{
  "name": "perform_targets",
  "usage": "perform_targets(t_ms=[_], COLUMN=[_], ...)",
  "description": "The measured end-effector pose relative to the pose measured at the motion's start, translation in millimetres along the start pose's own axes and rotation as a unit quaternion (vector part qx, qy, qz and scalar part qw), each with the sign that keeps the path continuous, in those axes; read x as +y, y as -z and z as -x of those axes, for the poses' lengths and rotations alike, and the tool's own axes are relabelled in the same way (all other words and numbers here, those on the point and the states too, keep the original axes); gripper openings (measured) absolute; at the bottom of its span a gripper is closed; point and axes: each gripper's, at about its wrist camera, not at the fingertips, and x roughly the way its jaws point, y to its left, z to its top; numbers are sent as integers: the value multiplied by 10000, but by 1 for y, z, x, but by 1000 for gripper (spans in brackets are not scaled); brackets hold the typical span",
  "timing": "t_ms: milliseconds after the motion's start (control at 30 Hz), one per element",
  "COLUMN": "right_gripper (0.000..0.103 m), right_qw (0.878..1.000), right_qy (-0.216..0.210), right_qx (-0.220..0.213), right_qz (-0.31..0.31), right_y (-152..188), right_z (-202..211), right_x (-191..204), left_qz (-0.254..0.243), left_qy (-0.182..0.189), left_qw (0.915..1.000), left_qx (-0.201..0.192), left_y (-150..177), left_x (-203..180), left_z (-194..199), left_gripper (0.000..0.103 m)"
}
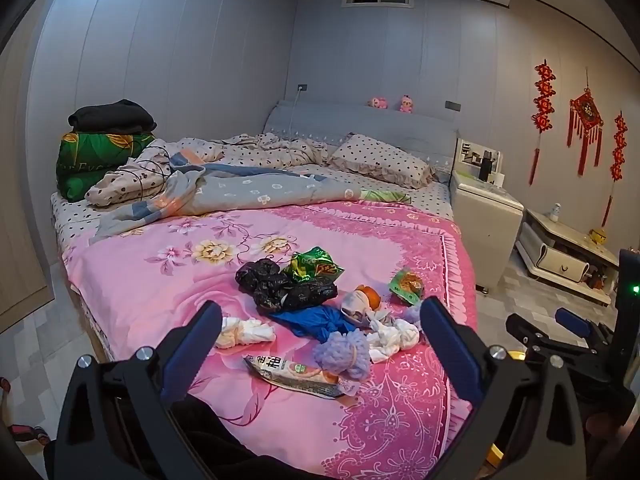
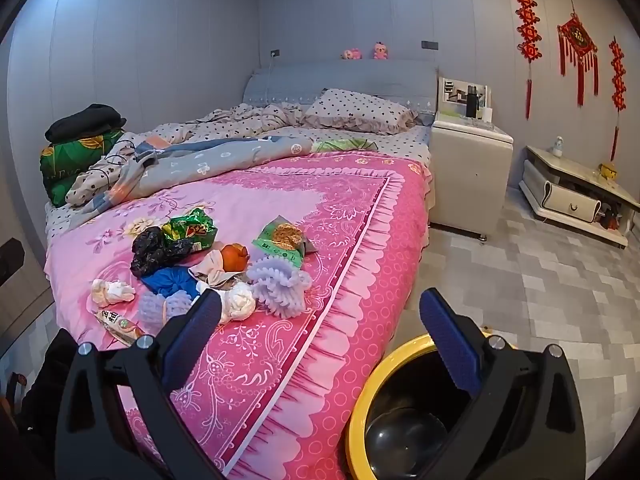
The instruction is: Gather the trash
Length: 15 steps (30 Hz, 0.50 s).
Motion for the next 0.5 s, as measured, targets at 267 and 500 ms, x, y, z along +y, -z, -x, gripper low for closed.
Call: perform_targets(t_ms=[267,500], right_gripper=[95,95], right_qw=[10000,9999], right_qy=[-11,-53], right_qx=[27,95], right_qz=[-15,-39], right_y=[-1,2], right_z=[-3,-8], right_x=[-1,-1], left_qz=[1,5], left_qy=[-5,-5], left_qw=[10000,10000], left_qx=[19,31], left_y=[-1,0], left_x=[-3,-2], left_z=[-2,-2], left_gripper=[96,96])
